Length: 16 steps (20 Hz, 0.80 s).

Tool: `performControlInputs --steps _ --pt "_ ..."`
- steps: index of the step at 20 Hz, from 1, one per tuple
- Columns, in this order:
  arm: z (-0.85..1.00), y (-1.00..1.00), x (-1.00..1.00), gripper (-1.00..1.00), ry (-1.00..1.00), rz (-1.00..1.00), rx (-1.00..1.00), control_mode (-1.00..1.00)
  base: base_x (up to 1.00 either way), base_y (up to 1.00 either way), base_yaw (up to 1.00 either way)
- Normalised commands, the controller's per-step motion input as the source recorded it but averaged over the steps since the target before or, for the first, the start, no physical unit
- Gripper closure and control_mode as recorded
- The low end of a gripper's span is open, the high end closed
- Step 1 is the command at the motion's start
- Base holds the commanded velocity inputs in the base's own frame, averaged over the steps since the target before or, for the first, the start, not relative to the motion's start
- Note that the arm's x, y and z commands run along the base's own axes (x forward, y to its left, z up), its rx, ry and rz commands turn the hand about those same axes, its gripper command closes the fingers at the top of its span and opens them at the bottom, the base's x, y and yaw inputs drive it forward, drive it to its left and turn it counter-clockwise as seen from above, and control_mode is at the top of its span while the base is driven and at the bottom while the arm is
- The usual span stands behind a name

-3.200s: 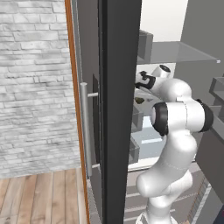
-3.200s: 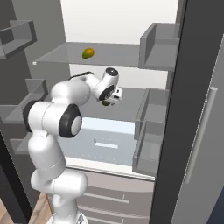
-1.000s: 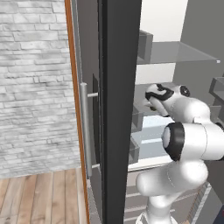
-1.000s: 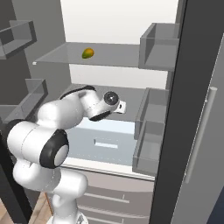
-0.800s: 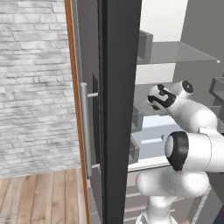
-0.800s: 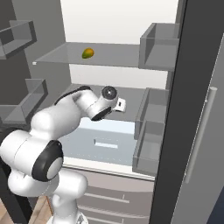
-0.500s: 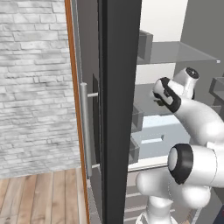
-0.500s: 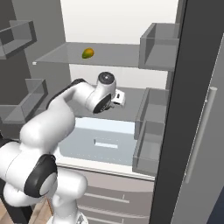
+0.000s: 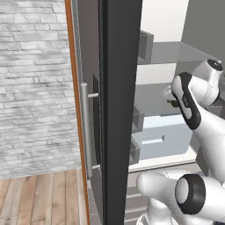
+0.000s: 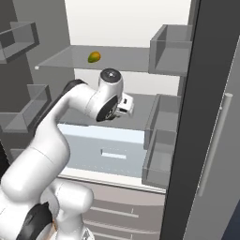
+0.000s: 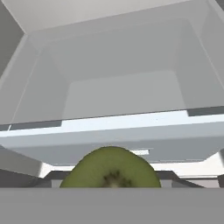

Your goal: Pick the mango and kiwi from the fridge and place them inside the tupperware on the counter.

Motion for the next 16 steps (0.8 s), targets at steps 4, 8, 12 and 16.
performControlInputs --steps 4,8,12,16 --pt "0.37 0.00 -0.89 1.00 0.00 0.00 0.00 -1.00 0.00 0.00 0.00" --pt "0.44 0.00 -0.75 1.00 0.00 0.00 -0.01 -1.00 0.00 0.00 0.00" --pt "0.10 0.02 -0.27 1.00 0.08 0.00 -0.04 -1.00 0.00 0.00 0.00" --pt "0.00 0.00 -0.06 1.00 0.06 0.00 0.00 -1.00 0.00 0.00 0.00"
